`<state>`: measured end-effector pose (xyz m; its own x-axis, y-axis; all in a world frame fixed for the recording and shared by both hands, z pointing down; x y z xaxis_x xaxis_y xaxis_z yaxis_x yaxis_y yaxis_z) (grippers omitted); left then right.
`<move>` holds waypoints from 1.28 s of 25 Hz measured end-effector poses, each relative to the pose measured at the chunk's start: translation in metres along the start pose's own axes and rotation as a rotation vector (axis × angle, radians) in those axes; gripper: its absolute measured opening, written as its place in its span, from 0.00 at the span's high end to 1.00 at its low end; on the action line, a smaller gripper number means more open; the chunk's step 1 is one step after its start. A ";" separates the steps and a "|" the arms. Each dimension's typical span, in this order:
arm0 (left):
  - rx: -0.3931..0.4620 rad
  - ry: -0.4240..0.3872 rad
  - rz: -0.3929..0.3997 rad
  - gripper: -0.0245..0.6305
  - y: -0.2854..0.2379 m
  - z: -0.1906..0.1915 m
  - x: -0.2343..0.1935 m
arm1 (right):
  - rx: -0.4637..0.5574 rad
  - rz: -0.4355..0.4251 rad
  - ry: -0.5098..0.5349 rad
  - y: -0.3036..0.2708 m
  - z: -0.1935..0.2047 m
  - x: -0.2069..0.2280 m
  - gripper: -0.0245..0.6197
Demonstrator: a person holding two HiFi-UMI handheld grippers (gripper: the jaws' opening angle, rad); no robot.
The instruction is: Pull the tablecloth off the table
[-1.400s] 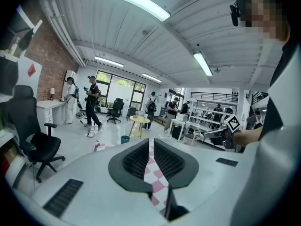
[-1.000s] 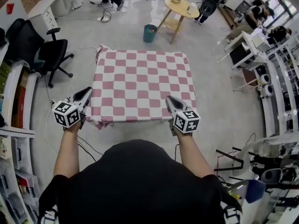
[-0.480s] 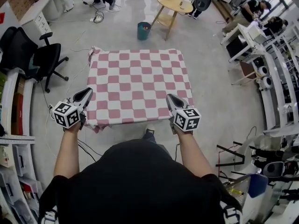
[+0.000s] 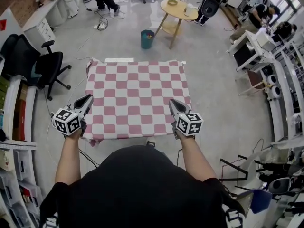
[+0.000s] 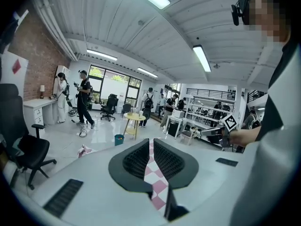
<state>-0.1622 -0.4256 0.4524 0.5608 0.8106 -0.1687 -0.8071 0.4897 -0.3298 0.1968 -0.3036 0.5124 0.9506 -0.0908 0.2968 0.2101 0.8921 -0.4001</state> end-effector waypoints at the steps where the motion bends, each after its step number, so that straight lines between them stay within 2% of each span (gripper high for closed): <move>1: 0.004 0.002 -0.004 0.89 -0.010 -0.005 0.002 | -0.002 -0.007 0.004 -0.004 -0.005 0.008 0.90; 15: 0.008 0.010 -0.021 0.89 -0.127 -0.040 0.031 | -0.028 -0.047 0.030 -0.029 -0.054 0.118 0.90; 32: -0.017 0.039 -0.112 0.89 -0.212 -0.049 0.034 | -0.068 -0.105 0.006 -0.080 -0.070 0.216 0.90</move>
<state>0.0371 -0.5171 0.4712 0.6542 0.7379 -0.1661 -0.7361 0.5706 -0.3641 0.4010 -0.4254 0.5478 0.9237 -0.1852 0.3354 0.3238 0.8454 -0.4248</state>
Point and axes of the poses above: the fingertips, and each gripper's own axes: y backward along the fingers, x to its right, z out of its underside, the point moved 2 cm from there along y, backward along the fingers, and after that the axes turned 2 degrees about -y, right-handed, at the moved point
